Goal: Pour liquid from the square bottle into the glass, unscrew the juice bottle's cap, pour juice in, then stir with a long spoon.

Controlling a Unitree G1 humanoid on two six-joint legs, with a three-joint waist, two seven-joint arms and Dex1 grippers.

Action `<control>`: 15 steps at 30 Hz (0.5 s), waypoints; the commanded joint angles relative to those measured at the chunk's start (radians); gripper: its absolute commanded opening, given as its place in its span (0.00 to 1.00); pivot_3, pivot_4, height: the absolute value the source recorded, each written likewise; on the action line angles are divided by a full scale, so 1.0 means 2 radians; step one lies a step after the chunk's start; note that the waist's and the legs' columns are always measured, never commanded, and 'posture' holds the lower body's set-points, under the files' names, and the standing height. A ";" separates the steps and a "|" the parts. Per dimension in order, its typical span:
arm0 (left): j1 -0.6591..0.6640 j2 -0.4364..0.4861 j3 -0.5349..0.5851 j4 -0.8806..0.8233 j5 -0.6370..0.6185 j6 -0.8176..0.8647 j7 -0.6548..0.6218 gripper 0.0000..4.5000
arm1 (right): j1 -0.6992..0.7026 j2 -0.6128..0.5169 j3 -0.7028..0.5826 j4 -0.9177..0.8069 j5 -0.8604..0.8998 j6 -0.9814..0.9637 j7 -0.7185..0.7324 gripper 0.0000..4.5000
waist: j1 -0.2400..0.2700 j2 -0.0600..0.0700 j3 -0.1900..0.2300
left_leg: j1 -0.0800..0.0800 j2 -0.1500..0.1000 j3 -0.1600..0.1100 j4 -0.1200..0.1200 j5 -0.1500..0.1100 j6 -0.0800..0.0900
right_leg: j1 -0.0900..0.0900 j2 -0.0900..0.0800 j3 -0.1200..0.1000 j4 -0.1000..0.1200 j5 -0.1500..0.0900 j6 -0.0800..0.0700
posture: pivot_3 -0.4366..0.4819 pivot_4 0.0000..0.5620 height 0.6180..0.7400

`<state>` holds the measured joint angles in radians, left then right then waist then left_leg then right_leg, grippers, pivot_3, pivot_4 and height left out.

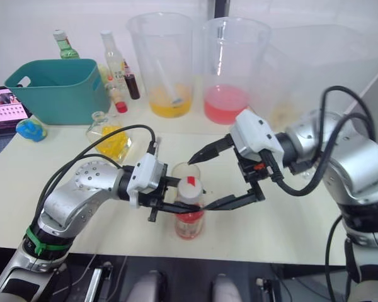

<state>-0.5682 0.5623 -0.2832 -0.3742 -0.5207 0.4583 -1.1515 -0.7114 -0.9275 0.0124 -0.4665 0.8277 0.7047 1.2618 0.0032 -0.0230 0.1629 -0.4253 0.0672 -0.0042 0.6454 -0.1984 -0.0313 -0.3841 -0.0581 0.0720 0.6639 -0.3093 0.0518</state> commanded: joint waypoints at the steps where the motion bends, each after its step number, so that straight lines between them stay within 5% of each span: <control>1: -0.015 -0.007 -0.017 0.030 0.013 0.001 -0.014 0.28 | 0.055 0.010 -0.069 -0.075 0.065 0.058 -0.119 1.00 | 0.003 0.000 0.000 | 0.000 0.000 0.000 0.000 0.000 0.000 | 0.000 0.000 0.000 0.000 0.000 0.000 | 0.48 0.27 0.90; 7: -0.037 -0.024 -0.026 0.064 0.021 -0.016 -0.036 0.28 | 0.139 0.045 -0.103 -0.158 0.097 0.082 -0.274 1.00 | 0.004 0.000 0.000 | 0.000 0.000 0.000 0.000 0.000 0.000 | 0.000 0.000 0.000 0.000 0.000 0.000 | 0.48 0.27 0.90; 15: -0.041 -0.031 -0.027 0.079 0.024 -0.027 -0.052 0.28 | 0.187 0.059 -0.108 -0.197 0.115 0.079 -0.361 1.00 | 0.005 0.000 0.000 | 0.000 -0.001 0.000 0.000 0.000 0.000 | 0.000 0.000 0.000 0.000 0.000 0.000 | 0.48 0.27 0.90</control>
<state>-0.6545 0.5035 -0.3124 -0.2274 -0.5093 0.4104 -1.2565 -0.3387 -0.8105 -0.1725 -0.8281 1.0385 0.8794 0.5663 0.0125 -0.0231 0.1629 -0.4263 0.0659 -0.0040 0.6461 -0.1984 -0.0313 -0.3841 -0.0588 0.0726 0.6629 -0.3094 0.0522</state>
